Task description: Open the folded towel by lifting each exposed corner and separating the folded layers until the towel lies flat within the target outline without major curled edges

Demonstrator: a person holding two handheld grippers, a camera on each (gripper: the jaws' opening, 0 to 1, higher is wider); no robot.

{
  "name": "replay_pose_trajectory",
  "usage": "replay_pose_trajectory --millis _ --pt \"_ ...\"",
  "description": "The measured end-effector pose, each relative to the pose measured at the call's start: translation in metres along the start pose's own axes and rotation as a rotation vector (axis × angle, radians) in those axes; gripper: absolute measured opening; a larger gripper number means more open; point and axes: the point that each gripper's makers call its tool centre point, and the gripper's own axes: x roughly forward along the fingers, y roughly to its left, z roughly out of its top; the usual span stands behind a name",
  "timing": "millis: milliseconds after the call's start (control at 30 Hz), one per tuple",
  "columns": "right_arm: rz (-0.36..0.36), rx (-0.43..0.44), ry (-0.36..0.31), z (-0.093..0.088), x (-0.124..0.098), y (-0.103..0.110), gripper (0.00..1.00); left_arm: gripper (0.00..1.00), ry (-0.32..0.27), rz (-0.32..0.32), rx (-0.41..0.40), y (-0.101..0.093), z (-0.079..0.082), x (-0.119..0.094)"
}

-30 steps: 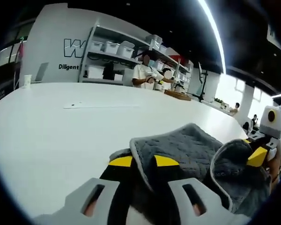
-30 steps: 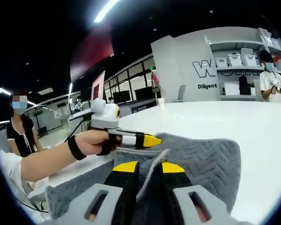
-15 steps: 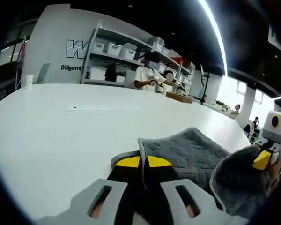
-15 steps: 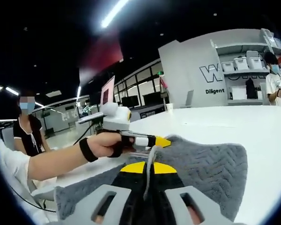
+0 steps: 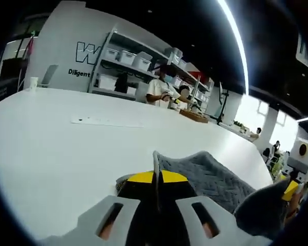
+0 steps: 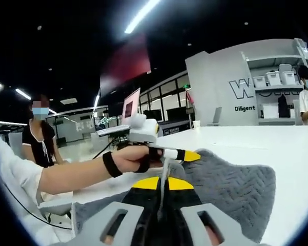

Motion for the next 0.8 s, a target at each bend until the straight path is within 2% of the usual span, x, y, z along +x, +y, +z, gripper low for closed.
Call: replay_pose_trajectory --millis 100,200,533,800 --pt "0.014 -0.006 -0.009 0.002 -0.003 0.005 0.00 0.00 -0.007 -0.019 -0.008 -0.005 0.002 -0.001" --pt "0.028 -0.051 -0.019 0.005 -0.008 0.015 0.00 0.00 -0.031 -0.032 -0.057 -0.008 0.007 -0.004" --pt "0.065 -0.069 -0.053 0.011 -0.019 0.033 0.00 0.00 -0.035 -0.029 -0.050 -0.009 0.010 -0.005" --pt "0.062 -0.075 -0.042 0.004 -0.027 0.035 0.00 0.00 -0.093 -0.014 -0.042 0.012 0.038 0.003"
